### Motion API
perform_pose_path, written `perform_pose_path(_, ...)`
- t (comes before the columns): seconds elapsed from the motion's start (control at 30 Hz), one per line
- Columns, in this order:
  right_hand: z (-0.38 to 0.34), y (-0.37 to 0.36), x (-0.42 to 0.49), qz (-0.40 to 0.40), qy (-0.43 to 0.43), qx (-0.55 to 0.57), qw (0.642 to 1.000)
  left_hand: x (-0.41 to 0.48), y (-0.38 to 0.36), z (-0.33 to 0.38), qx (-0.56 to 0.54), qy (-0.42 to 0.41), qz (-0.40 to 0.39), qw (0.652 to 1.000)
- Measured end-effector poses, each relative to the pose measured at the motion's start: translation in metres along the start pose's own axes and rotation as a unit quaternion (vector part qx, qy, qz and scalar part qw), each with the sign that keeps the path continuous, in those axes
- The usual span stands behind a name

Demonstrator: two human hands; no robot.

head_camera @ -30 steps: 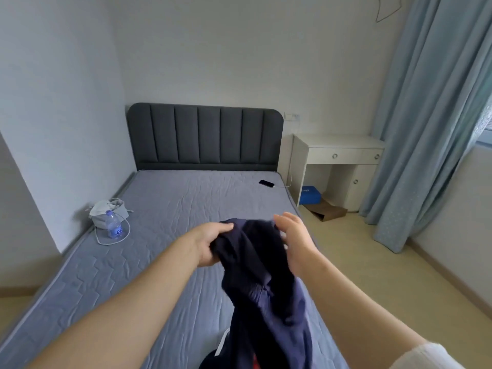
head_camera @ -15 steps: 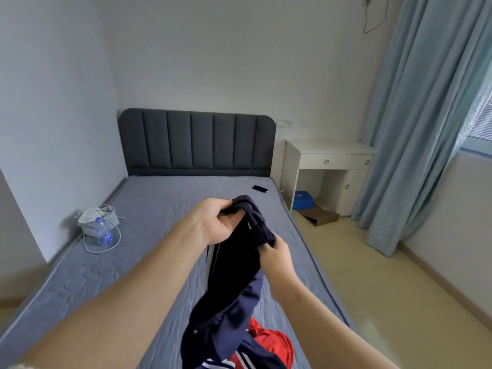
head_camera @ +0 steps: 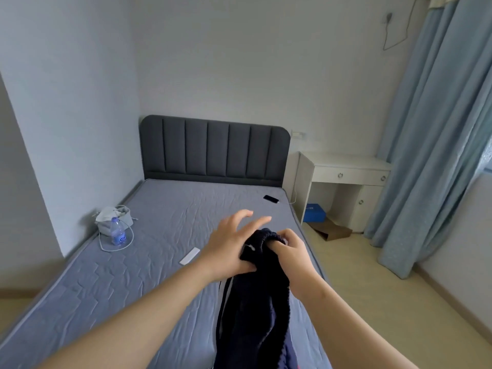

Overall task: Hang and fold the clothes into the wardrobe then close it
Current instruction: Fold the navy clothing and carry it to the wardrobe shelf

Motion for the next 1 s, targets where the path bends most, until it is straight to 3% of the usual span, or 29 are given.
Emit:
perform_pose_path(0.07, 0.0, 0.002, -0.002, -0.01, 0.001, -0.006, 1.0, 0.002, -0.003, 0.002, -0.011, -0.026, 0.025, 0.999)
perform_pose_path(0.17, -0.003, 0.006, -0.005, -0.038, -0.019, 0.026, 0.999, 0.005, 0.002, -0.003, -0.161, 0.065, 0.016, 0.985)
perform_pose_path(0.37, 0.005, 0.004, -0.011, -0.106, -0.014, 0.028, 0.994, 0.019, 0.012, -0.001, -0.267, 0.169, 0.008, 0.949)
perform_pose_path(0.4, 0.008, 0.005, -0.01, -0.116, -0.008, -0.002, 0.993, 0.021, 0.016, -0.001, -0.316, 0.202, 0.019, 0.927)
perform_pose_path(0.5, 0.017, 0.01, -0.01, -0.102, -0.016, -0.175, 0.979, 0.025, 0.035, -0.004, -0.513, 0.274, 0.02, 0.813)
perform_pose_path(0.57, 0.019, 0.014, -0.007, -0.059, -0.021, -0.229, 0.971, 0.027, 0.051, -0.012, -0.552, 0.284, 0.022, 0.784)
perform_pose_path(0.8, -0.036, 0.007, 0.022, -0.01, 0.027, -0.339, 0.94, 0.047, 0.114, -0.036, -0.552, 0.293, 0.149, 0.766)
perform_pose_path(1.0, -0.149, -0.013, 0.031, 0.081, 0.17, -0.362, 0.913, 0.062, 0.197, -0.042, -0.38, 0.23, 0.283, 0.85)
Point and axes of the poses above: each hand's wrist, its own x-axis towards the middle knuckle, its own y-axis out of the back of the hand, z = x × y, the point moved 1 cm from there along x, towards the middle knuckle, and after that the axes turned 11 degrees about x, right-handed, at the moved point
